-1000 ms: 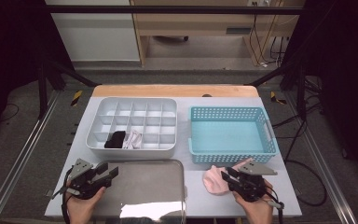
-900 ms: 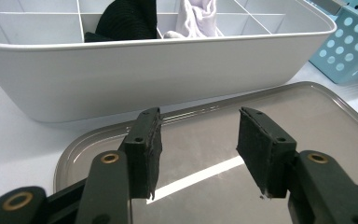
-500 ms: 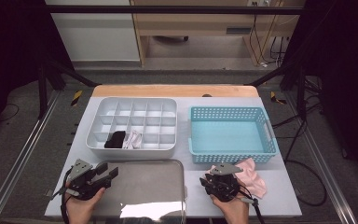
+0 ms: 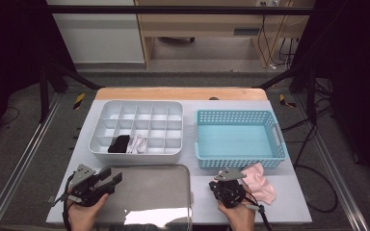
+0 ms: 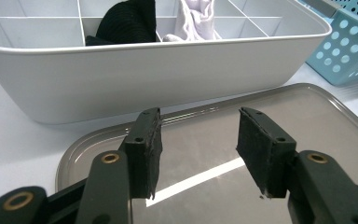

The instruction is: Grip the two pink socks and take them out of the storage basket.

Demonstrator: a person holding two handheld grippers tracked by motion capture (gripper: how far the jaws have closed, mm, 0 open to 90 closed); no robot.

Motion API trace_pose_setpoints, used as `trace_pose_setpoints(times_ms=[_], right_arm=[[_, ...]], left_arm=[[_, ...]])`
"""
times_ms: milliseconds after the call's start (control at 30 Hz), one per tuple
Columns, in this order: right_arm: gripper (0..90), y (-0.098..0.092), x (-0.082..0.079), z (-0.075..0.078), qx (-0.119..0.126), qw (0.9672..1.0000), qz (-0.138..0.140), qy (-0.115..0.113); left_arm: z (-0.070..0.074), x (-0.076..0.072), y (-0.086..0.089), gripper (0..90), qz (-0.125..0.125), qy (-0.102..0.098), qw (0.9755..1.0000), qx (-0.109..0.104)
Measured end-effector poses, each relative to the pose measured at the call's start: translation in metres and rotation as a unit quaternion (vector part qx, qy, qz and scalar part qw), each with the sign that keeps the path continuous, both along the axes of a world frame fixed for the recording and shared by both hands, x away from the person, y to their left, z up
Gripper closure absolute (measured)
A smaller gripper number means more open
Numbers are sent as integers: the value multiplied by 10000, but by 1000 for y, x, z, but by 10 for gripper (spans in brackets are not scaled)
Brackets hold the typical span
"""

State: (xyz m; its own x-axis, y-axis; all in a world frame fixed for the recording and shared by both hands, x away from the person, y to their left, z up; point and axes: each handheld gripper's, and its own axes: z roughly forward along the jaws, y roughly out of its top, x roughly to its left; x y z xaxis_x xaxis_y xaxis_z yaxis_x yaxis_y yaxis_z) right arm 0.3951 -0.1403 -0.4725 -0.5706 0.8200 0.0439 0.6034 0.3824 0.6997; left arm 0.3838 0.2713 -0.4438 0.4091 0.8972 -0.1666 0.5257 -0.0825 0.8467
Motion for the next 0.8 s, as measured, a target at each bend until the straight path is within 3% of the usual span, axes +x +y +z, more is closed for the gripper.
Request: trace_pose_setpoints(times_ms=[33, 100, 133, 300, 633, 800], right_arm=[[882, 0, 0, 0, 0, 10000, 0, 0], [882, -3, -3, 12, 441, 9989, 143, -97], [881, -3, -4, 15, 538, 9983, 179, -150], [879, 7, -9, 30, 1094, 9924, 536, -186], [878, 50, -7, 25, 1217, 9871, 1036, 4], [870, 79, -4, 9, 967, 9875, 1225, 213]], left_arm=[[0, 0, 0, 482, 0, 0, 10000, 0], [0, 0, 0, 482, -1, -2, 10000, 0], [0, 0, 0, 482, 0, 2, 10000, -12], [0, 0, 0, 475, -16, 5, 10000, -33], [1, 0, -1, 471, -27, 7, 10000, -57], [1, 0, -1, 471, -40, 7, 10000, -71]])
